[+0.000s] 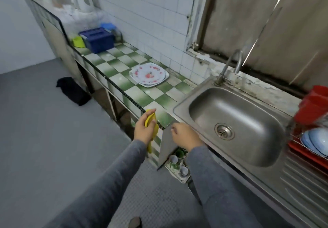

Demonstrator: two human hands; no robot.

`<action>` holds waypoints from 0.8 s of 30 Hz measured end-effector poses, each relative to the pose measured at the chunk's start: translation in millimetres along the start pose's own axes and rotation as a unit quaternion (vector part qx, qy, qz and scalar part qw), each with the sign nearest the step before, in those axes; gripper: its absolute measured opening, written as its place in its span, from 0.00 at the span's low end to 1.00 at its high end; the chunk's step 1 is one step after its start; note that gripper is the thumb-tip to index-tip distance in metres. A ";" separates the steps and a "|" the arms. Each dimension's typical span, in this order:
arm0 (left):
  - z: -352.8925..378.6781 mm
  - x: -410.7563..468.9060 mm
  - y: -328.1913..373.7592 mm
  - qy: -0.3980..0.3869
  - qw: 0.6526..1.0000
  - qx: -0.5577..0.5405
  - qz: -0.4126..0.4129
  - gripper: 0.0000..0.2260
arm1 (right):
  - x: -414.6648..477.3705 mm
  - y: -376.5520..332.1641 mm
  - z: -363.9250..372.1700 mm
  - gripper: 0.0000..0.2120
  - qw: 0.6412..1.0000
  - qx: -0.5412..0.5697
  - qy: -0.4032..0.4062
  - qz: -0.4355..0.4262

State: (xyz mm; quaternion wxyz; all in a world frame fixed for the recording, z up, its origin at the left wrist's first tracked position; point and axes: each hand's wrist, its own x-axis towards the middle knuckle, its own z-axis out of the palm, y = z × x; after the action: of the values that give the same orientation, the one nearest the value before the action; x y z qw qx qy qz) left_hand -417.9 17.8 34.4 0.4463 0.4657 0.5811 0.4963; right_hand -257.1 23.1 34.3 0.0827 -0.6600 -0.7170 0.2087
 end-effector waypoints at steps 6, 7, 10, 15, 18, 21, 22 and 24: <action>-79.9 77.5 -7.5 0.035 0.999 0.010 -0.006 0.17 | 77.5 -73.3 24.7 0.14 1.000 0.028 0.000 -0.006; -88.3 89.7 -8.5 0.042 0.999 0.009 -0.010 0.17 | 90.9 -80.5 26.9 0.15 1.000 0.027 0.001 -0.011; -106.1 124.5 -12.4 0.043 0.999 0.015 -0.012 0.17 | 130.9 -96.6 31.2 0.15 1.000 0.021 0.001 -0.010; -120.7 198.1 -25.8 0.040 0.999 0.015 -0.021 0.18 | 205.2 -106.2 43.4 0.15 1.000 0.016 0.004 0.002; -122.0 253.9 -31.9 0.032 0.999 0.012 -0.033 0.19 | 258.5 -106.4 50.6 0.15 1.000 0.012 0.006 0.015; -118.9 311.2 -31.8 0.019 0.998 0.014 -0.051 0.18 | 314.3 -104.7 54.4 0.15 0.999 0.019 0.013 0.026; -117.1 328.7 -30.8 0.017 0.998 0.015 -0.056 0.18 | 332.2 -103.9 54.4 0.16 0.999 0.024 0.011 0.039; -112.9 361.9 -28.7 0.011 0.997 0.023 -0.069 0.17 | 365.5 -101.4 54.9 0.16 0.998 0.031 0.004 0.062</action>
State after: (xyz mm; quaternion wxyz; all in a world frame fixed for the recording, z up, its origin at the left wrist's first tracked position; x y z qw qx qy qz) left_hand -592.2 353.6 -2.2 0.4621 0.4291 0.6281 0.4559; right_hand -413.4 367.0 -30.9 0.0928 -0.7012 -0.6674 0.2329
